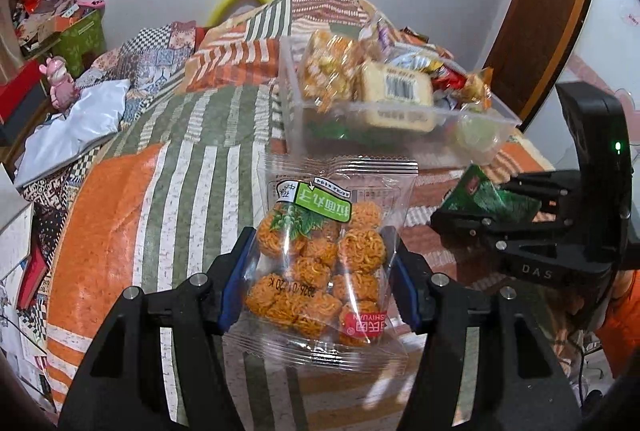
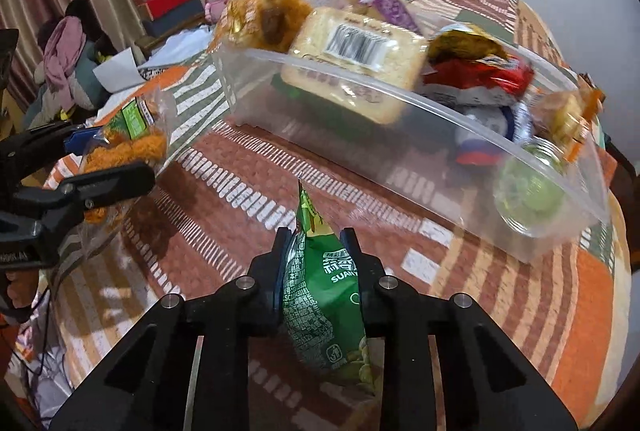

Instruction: Organize snacks

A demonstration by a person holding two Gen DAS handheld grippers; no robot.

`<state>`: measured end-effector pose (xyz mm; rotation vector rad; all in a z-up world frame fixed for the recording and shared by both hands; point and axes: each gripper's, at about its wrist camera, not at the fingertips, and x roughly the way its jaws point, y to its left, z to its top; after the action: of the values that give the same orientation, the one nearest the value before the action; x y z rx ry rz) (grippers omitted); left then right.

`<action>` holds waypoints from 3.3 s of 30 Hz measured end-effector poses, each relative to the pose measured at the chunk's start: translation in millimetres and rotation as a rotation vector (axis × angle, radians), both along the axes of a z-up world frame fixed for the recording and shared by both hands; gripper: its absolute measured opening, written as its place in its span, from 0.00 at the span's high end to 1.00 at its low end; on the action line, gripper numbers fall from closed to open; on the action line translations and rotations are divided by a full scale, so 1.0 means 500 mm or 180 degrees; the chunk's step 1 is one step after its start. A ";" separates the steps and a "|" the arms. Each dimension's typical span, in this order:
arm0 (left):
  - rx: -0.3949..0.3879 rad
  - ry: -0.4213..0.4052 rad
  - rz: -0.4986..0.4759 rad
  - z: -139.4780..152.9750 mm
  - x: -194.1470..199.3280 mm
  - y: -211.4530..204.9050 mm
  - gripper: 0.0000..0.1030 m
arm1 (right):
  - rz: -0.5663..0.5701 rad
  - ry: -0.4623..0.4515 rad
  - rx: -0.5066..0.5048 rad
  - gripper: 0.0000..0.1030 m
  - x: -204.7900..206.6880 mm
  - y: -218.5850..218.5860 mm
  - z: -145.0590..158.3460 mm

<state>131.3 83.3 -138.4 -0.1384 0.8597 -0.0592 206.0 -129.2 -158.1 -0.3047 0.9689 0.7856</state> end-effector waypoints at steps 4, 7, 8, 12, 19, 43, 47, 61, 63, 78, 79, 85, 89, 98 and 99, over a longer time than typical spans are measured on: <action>0.0008 -0.0114 -0.0032 0.033 0.007 -0.017 0.41 | -0.0100 -0.0060 0.0138 0.79 0.001 -0.031 0.028; 0.0001 -0.0203 -0.0061 0.059 0.020 -0.032 0.41 | -0.0175 -0.0116 0.0249 0.79 0.003 -0.046 0.055; 0.0002 -0.0232 -0.0073 0.067 0.023 -0.037 0.41 | -0.0209 -0.0155 0.0289 0.79 0.005 -0.054 0.067; 0.0025 -0.0406 -0.0148 0.106 0.042 -0.063 0.41 | -0.0319 -0.0307 0.0411 0.79 0.012 -0.077 0.108; 0.0125 -0.0614 -0.0256 0.154 0.101 -0.113 0.41 | -0.0545 -0.0551 0.0530 0.79 0.057 -0.098 0.160; 0.0429 -0.0456 -0.0205 0.096 0.331 -0.166 0.41 | -0.0666 -0.0492 0.0391 0.72 0.189 -0.083 0.111; 0.0452 -0.0429 -0.0240 0.091 0.333 -0.172 0.40 | -0.0691 -0.0541 0.0358 0.48 0.176 -0.089 0.113; 0.0101 -0.0369 -0.0290 0.125 0.297 -0.155 0.36 | -0.0707 -0.0724 0.0515 0.44 0.129 -0.138 0.178; 0.0103 -0.0426 -0.0283 0.137 0.280 -0.155 0.36 | -0.0721 -0.0769 0.0538 0.44 0.118 -0.147 0.190; 0.0072 -0.1367 -0.0099 0.307 0.010 -0.151 0.36 | -0.0756 -0.1253 0.1048 0.33 -0.051 -0.208 0.331; 0.0070 -0.1394 -0.0087 0.312 -0.003 -0.152 0.36 | -0.0761 -0.1286 0.1080 0.31 -0.060 -0.210 0.337; 0.0062 -0.1579 -0.0048 0.335 -0.086 -0.151 0.26 | -0.0787 -0.1450 0.1269 0.21 -0.126 -0.218 0.368; 0.0002 -0.1626 -0.0028 0.341 -0.118 -0.143 0.19 | -0.0836 -0.1541 0.1309 0.18 -0.143 -0.218 0.369; 0.0030 -0.1693 0.0022 0.338 -0.154 -0.135 0.06 | -0.0917 -0.1571 0.1390 0.06 -0.166 -0.228 0.358; 0.0039 -0.1696 0.0025 0.337 -0.158 -0.135 0.06 | -0.0918 -0.1571 0.1391 0.06 -0.171 -0.228 0.356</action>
<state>52.5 16.0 30.3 -0.1070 0.3277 -0.0790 120.5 -243.2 19.8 0.0277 0.3494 0.5963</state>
